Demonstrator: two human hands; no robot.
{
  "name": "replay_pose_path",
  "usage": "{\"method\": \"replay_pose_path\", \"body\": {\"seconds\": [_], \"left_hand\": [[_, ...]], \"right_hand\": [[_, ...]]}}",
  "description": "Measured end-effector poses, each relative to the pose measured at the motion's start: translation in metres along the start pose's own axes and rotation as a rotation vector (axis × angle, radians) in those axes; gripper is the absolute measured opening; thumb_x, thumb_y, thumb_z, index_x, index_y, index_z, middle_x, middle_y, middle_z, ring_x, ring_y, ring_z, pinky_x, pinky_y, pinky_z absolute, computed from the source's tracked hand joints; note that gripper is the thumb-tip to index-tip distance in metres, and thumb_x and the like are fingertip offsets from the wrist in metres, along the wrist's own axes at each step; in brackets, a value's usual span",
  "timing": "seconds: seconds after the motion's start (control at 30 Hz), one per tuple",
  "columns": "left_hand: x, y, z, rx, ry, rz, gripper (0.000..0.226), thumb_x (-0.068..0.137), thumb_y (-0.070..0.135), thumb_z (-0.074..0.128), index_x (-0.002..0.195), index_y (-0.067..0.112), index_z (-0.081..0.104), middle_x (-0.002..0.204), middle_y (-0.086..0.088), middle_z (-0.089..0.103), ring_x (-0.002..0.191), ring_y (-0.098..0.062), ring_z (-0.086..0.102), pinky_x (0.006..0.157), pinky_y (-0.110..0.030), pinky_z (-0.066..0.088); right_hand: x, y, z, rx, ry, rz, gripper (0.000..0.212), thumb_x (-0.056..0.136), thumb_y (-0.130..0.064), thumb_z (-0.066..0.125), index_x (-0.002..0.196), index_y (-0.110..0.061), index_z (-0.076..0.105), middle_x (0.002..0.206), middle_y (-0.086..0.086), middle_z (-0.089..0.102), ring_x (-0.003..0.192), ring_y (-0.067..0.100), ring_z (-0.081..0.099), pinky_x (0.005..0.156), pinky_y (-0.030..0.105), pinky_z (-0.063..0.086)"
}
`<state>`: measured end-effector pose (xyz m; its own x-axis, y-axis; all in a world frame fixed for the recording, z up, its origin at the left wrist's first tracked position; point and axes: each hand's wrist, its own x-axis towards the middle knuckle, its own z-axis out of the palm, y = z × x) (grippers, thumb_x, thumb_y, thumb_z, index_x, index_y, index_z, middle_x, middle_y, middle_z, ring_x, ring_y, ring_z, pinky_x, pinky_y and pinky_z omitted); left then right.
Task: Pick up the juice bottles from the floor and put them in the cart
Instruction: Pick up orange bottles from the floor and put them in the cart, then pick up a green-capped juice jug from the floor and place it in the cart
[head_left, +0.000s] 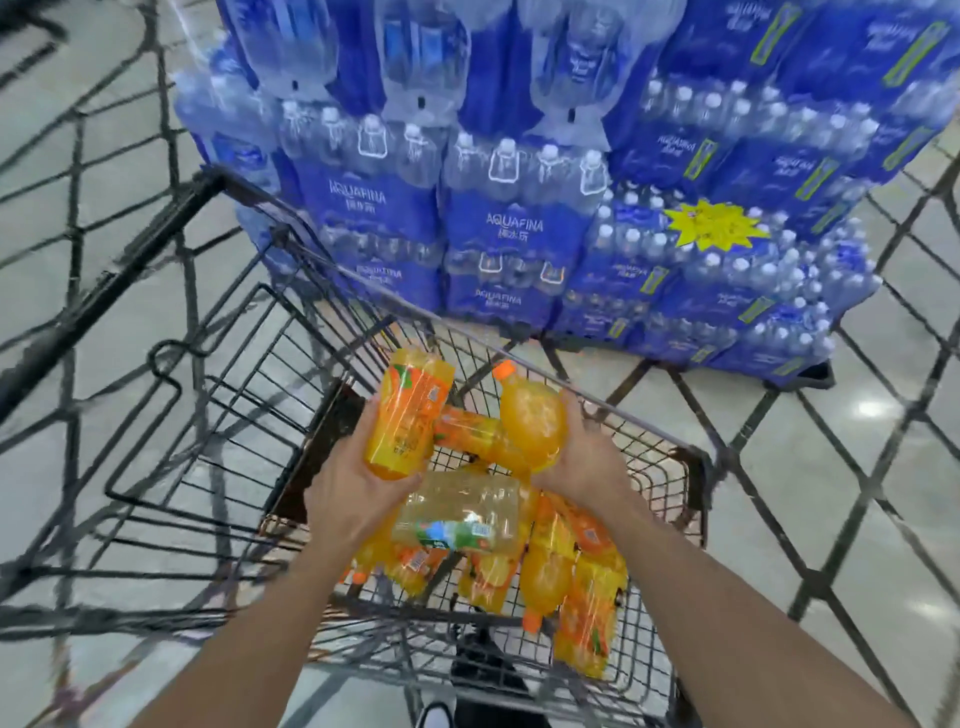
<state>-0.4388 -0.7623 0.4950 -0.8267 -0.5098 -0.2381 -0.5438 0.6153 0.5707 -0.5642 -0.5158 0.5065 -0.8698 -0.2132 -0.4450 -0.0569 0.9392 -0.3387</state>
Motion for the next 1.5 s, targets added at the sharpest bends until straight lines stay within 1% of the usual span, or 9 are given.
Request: {"method": "replay_pose_path", "body": {"seconds": [0.27, 0.4, 0.47, 0.6, 0.83, 1.03, 1.23, 1.37, 1.5], "left_hand": [[0.044, -0.025, 0.070, 0.243, -0.165, -0.152, 0.107, 0.065, 0.071, 0.071, 0.145, 0.063, 0.001, 0.110, -0.001, 0.060, 0.097, -0.028, 0.064, 0.078, -0.041, 0.050], [0.068, -0.032, 0.083, 0.390, -0.260, -0.021, 0.101, 0.067, 0.074, 0.065, 0.145, 0.063, 0.002, 0.113, 0.003, 0.060, 0.097, -0.025, 0.065, 0.075, -0.039, 0.051], [0.082, -0.032, 0.087, 0.464, -0.314, 0.061, 0.106, 0.067, 0.072, 0.067, 0.143, 0.065, -0.006, 0.127, 0.004, 0.057, 0.105, -0.022, 0.064, 0.076, -0.039, 0.054], [0.107, -0.025, 0.096, 0.578, -0.375, 0.258, 0.107, 0.069, 0.076, 0.064, 0.143, 0.063, -0.011, 0.139, 0.001, 0.051, 0.117, -0.022, 0.059, 0.082, -0.040, 0.057], [0.149, -0.040, 0.103, 0.637, -0.503, 0.405, 0.114, 0.070, 0.073, 0.068, 0.146, 0.058, -0.015, 0.156, -0.004, 0.034, 0.136, -0.029, 0.042, 0.111, -0.051, 0.034], [0.145, -0.046, 0.110, 0.500, -0.603, 0.342, 0.102, 0.078, 0.072, 0.062, 0.146, 0.059, -0.014, 0.164, -0.003, 0.019, 0.146, -0.031, 0.027, 0.115, -0.053, 0.025], [0.136, -0.001, 0.089, 0.311, -0.373, 0.496, 0.090, 0.074, 0.083, 0.047, 0.152, 0.041, 0.030, 0.153, -0.004, 0.044, 0.140, -0.026, 0.040, 0.112, -0.049, 0.036], [0.129, 0.054, 0.057, 0.251, -0.288, 0.640, 0.090, 0.075, 0.085, 0.044, 0.152, 0.039, 0.031, 0.150, -0.007, 0.048, 0.138, -0.026, 0.044, 0.111, -0.051, 0.039], [0.113, 0.121, 0.016, 0.211, -0.248, 0.735, 0.099, 0.068, 0.092, 0.043, 0.151, 0.039, 0.031, 0.151, 0.000, 0.047, 0.139, -0.022, 0.041, 0.113, -0.048, 0.036]], "right_hand": [[0.051, 0.051, 0.057, -0.136, -0.180, 0.107, 0.127, 0.070, -0.056, 0.083, 0.159, -0.031, -0.005, 0.141, 0.014, 0.050, 0.128, 0.037, 0.051, 0.100, 0.048, 0.046], [0.055, 0.077, 0.077, -0.107, -0.208, 0.199, 0.129, 0.067, -0.063, 0.082, 0.157, -0.033, -0.006, 0.138, 0.013, 0.052, 0.123, 0.036, 0.054, 0.100, 0.045, 0.046], [0.054, 0.086, 0.087, -0.085, -0.210, 0.225, 0.127, 0.065, -0.068, 0.079, 0.156, -0.034, -0.003, 0.135, 0.012, 0.053, 0.120, 0.037, 0.056, 0.098, 0.046, 0.050], [0.055, 0.098, 0.101, -0.041, -0.226, 0.256, 0.124, 0.057, -0.058, 0.081, 0.151, -0.042, 0.002, 0.132, 0.009, 0.055, 0.121, 0.039, 0.053, 0.091, 0.051, 0.055], [0.064, 0.108, 0.112, -0.077, -0.254, 0.278, 0.119, 0.068, -0.045, 0.084, 0.152, -0.044, 0.000, 0.136, 0.006, 0.053, 0.120, 0.034, 0.054, 0.079, 0.041, 0.054], [0.064, 0.109, 0.111, -0.027, -0.271, 0.273, 0.115, 0.076, -0.051, 0.082, 0.154, -0.045, -0.002, 0.153, 0.008, 0.040, 0.136, 0.036, 0.044, 0.106, 0.053, 0.042], [0.052, 0.092, 0.069, 0.058, -0.052, 0.165, 0.090, 0.085, -0.075, 0.055, 0.158, -0.041, 0.015, 0.161, 0.001, 0.035, 0.143, 0.029, 0.040, 0.109, 0.051, 0.042], [0.023, 0.074, 0.015, 0.033, 0.127, 0.191, 0.087, 0.088, -0.078, 0.047, 0.159, -0.037, 0.020, 0.162, 0.001, 0.034, 0.146, 0.028, 0.036, 0.111, 0.047, 0.040], [-0.037, 0.068, -0.041, 0.097, 0.331, 0.250, 0.099, 0.074, -0.091, 0.032, 0.158, -0.038, 0.024, 0.157, -0.002, 0.041, 0.142, 0.026, 0.041, 0.106, 0.049, 0.045]]}}
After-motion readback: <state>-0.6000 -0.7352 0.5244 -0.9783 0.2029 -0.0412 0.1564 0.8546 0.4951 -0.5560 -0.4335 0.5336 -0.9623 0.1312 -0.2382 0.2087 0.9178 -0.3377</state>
